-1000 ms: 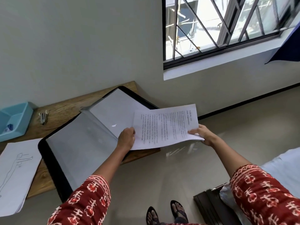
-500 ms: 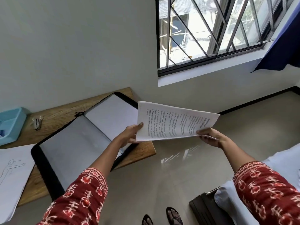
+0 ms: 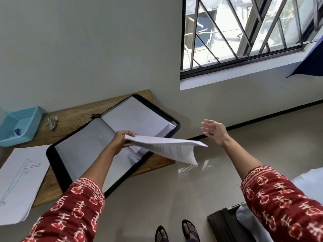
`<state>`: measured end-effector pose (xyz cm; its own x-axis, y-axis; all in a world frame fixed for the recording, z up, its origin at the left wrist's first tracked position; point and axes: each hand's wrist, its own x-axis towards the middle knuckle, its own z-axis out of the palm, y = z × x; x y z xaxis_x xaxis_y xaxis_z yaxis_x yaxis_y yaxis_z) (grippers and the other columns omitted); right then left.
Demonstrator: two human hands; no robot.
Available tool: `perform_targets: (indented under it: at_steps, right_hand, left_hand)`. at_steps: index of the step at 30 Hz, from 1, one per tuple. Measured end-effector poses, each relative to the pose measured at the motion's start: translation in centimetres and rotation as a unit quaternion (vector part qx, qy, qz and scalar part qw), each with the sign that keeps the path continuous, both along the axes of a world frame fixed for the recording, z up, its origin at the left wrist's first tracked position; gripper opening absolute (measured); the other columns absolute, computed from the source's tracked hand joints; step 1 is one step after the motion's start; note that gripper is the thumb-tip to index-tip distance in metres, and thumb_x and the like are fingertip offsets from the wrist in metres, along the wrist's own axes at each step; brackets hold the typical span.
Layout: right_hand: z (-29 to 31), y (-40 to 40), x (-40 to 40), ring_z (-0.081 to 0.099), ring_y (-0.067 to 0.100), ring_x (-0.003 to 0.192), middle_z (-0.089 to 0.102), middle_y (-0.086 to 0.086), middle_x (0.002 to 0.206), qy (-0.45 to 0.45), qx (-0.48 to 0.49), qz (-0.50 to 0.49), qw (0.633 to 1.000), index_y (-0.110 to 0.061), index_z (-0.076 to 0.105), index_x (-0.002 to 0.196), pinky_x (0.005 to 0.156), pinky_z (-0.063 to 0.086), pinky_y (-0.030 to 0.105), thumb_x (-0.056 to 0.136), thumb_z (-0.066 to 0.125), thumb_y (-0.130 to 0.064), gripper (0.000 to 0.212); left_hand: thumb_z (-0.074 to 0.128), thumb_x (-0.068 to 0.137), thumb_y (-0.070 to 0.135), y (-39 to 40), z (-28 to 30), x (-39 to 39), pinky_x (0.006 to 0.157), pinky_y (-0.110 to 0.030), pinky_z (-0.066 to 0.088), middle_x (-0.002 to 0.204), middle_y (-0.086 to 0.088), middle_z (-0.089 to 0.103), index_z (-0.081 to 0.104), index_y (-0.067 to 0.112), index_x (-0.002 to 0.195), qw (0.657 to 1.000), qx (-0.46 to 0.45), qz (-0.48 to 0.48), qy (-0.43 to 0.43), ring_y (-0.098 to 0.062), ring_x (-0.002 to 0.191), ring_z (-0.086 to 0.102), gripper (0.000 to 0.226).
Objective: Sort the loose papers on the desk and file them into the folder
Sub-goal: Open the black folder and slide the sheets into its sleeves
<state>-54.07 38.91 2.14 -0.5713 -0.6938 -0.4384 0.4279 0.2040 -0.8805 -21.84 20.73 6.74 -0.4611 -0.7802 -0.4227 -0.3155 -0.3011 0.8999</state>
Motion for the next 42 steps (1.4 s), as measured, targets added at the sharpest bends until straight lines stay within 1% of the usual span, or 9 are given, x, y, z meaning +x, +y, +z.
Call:
perform_targets:
  at_steps: [6, 10, 16, 20, 22, 25, 29, 39, 42]
  right_hand:
    - [1.8, -4.8, 5.5, 0.066, 0.025, 0.101, 0.068, 0.009, 0.115, 0.105, 0.079, 0.368, 0.920, -0.016, 0.061, 0.120, 0.082, 0.053, 0.029, 0.095, 0.053, -0.034, 0.031]
    - [1.7, -5.7, 9.4, 0.063, 0.014, 0.084, 0.067, -0.003, 0.095, 0.149, 0.111, 0.495, 0.849, -0.016, 0.067, 0.101, 0.076, 0.048, 0.025, 0.089, 0.062, -0.041, 0.028]
    - [-0.5, -4.0, 6.6, 0.069, 0.018, 0.078, 0.070, 0.002, 0.092, 0.133, 0.164, 0.458, 0.864, -0.014, 0.068, 0.097, 0.069, 0.056, 0.029, 0.083, 0.072, -0.023, 0.017]
    - [-3.4, -1.2, 3.3, 0.069, 0.022, 0.079, 0.070, 0.008, 0.093, 0.090, 0.155, 0.350, 0.920, -0.013, 0.070, 0.099, 0.081, 0.055, 0.040, 0.078, 0.075, -0.020, 0.022]
    - [-4.2, 0.2, 2.3, 0.068, 0.024, 0.078, 0.071, 0.008, 0.092, 0.051, 0.160, 0.320, 0.932, -0.013, 0.069, 0.099, 0.078, 0.056, 0.039, 0.081, 0.073, -0.021, 0.020]
    - [-4.9, 1.5, 1.6, 0.068, 0.027, 0.083, 0.071, 0.010, 0.097, 0.019, 0.176, 0.330, 0.927, -0.011, 0.068, 0.106, 0.075, 0.056, 0.040, 0.065, 0.082, -0.031, 0.048]
    - [-5.7, 2.0, 1.6, 0.068, 0.027, 0.082, 0.070, 0.011, 0.097, -0.014, 0.165, 0.319, 0.933, -0.011, 0.066, 0.104, 0.073, 0.056, 0.037, 0.051, 0.085, -0.037, 0.062]
    - [-5.9, 1.5, 2.3, 0.068, 0.026, 0.078, 0.070, 0.011, 0.095, -0.030, 0.139, 0.303, 0.942, -0.010, 0.065, 0.104, 0.075, 0.057, 0.038, 0.078, 0.075, -0.023, 0.031]
    - [-5.6, 1.6, 2.5, 0.069, 0.025, 0.077, 0.071, 0.011, 0.094, -0.029, 0.136, 0.299, 0.944, -0.011, 0.066, 0.103, 0.071, 0.056, 0.035, 0.064, 0.083, -0.031, 0.047]
  left_hand:
    - [0.053, 0.071, 0.013, 0.0, -0.2, -0.6, 0.056, -0.019, 0.047, 0.094, -0.006, 0.065, 0.060, 0.018, 0.046, 0.990, -0.029, -0.134, -0.022, -0.022, 0.087, 0.060, 0.027]
    - [0.051, 0.069, 0.015, 0.4, -0.7, -2.5, 0.058, -0.021, 0.044, 0.093, -0.005, 0.064, 0.061, 0.021, 0.044, 0.993, -0.023, -0.115, 0.027, -0.020, 0.082, 0.060, 0.026]
    - [0.047, 0.094, 0.003, 1.0, -3.6, -4.2, 0.071, -0.022, 0.048, 0.098, -0.011, 0.063, 0.059, 0.004, 0.111, 0.968, -0.210, -0.039, -0.130, -0.026, 0.091, 0.059, 0.021]
    - [0.065, 0.085, 0.021, 1.1, -5.6, -4.1, 0.096, -0.035, 0.040, 0.131, -0.011, 0.054, 0.049, 0.006, 0.131, 0.864, -0.371, -0.202, -0.272, -0.027, 0.121, 0.049, 0.051]
    - [0.069, 0.079, 0.040, 1.9, -6.0, -4.5, 0.096, -0.038, 0.035, 0.135, -0.005, 0.049, 0.044, 0.012, 0.135, 0.798, -0.432, -0.282, -0.310, -0.024, 0.126, 0.042, 0.067]
    - [0.058, 0.087, 0.043, 3.1, -6.4, -5.8, 0.089, -0.036, 0.038, 0.130, -0.001, 0.051, 0.044, 0.016, 0.131, 0.719, -0.521, -0.305, -0.342, -0.021, 0.121, 0.045, 0.054]
    - [0.046, 0.096, 0.030, 3.3, -6.3, -6.6, 0.071, -0.033, 0.045, 0.117, 0.001, 0.061, 0.051, 0.017, 0.118, 0.745, -0.522, -0.249, -0.333, -0.020, 0.108, 0.054, 0.026]
    - [0.050, 0.095, 0.033, 3.8, -6.4, -6.8, 0.074, -0.033, 0.046, 0.119, -0.004, 0.056, 0.044, 0.011, 0.127, 0.761, -0.483, -0.234, -0.366, -0.021, 0.110, 0.054, 0.039]
    - [0.043, 0.098, 0.023, 4.1, -6.4, -7.2, 0.075, -0.034, 0.047, 0.120, -0.009, 0.056, 0.039, 0.007, 0.130, 0.742, -0.495, -0.221, -0.394, -0.023, 0.109, 0.054, 0.035]
